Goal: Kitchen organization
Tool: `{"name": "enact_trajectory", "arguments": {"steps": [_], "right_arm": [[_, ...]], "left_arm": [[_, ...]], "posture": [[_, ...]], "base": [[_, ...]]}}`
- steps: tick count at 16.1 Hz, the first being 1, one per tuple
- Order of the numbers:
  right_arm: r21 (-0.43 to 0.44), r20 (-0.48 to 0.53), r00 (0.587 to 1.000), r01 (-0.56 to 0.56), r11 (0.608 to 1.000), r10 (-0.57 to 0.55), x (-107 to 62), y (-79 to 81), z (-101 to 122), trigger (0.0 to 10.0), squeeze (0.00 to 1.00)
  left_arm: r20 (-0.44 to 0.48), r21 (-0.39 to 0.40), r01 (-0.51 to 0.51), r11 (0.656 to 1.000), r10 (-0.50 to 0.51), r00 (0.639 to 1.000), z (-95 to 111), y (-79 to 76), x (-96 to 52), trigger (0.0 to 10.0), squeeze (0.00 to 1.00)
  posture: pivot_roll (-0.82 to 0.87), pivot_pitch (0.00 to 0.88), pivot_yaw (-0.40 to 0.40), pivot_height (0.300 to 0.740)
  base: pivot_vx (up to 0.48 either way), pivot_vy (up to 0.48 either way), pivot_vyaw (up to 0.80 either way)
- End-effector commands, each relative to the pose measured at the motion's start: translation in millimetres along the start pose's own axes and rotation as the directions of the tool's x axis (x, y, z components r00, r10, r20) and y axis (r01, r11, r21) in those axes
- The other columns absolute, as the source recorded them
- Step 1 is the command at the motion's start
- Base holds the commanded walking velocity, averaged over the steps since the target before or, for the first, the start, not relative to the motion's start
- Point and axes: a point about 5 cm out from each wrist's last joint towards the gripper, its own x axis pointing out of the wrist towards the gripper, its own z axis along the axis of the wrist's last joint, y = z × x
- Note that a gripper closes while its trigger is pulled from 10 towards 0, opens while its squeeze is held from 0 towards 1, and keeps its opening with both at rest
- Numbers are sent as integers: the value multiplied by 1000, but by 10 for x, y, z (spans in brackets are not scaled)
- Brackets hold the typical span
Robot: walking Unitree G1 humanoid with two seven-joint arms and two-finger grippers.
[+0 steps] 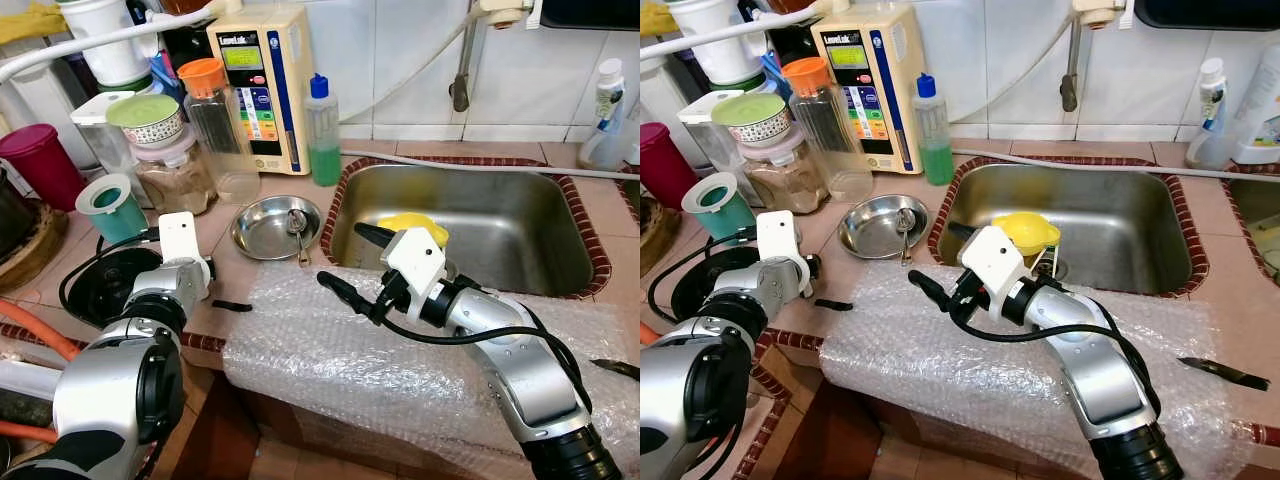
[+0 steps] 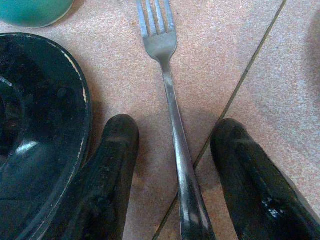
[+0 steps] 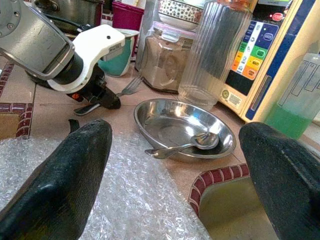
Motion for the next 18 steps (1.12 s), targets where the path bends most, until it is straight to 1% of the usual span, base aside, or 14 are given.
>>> {"name": "enact_trajectory", "arguments": {"steps": [1,3,6,7,9,10,14,16,18], "right_arm": [[-15,23,1000,2,1000,-2,2,10,59,10000,0],[-16,24,1000,3,1000,-3,0,5,59,10000,0],[-13,23,1000,-13,1000,13,-3,16,60,10000,0],[2,19,998,-55,998,55,-5,61,58,10000,0],[16,10,995,-101,995,101,-16,115,45,10000,0],[30,1,989,-145,989,145,-28,174,26,10000,0],[35,-6,989,-150,988,150,-33,195,6,10000,0],[35,-8,989,-148,988,149,-37,198,0,10000,0],[37,-13,988,-150,988,151,-42,202,0,10000,0]], "left_arm": [[-95,19,-32,999,34,995,-248,95,42,0,0],[-95,14,-31,999,32,995,-256,91,43,0,0],[-98,-25,-20,999,18,995,-266,86,45,0,0],[-100,-34,-19,999,15,995,-276,87,47,0,0],[-103,-36,-21,999,17,995,-292,96,50,0,0],[-107,-40,-25,999,20,994,-313,109,54,0,0],[-110,-43,-39,998,34,993,-338,150,61,0,0],[-105,-32,-72,997,68,992,-349,197,66,0,0],[-115,-33,-88,996,84,990,-407,238,75,0,0]], "posture": [[28,0,181,740],[27,0,181,740],[25,0,174,740],[25,0,171,740],[26,0,167,740],[29,0,164,740],[29,0,167,740],[29,0,167,740],[29,0,165,740]], "base": [[0,0,0],[0,0,0],[0,0,0],[0,0,0],[0,0,0],[0,0,0],[0,0,0],[0,0,0],[0,0,0]]}}
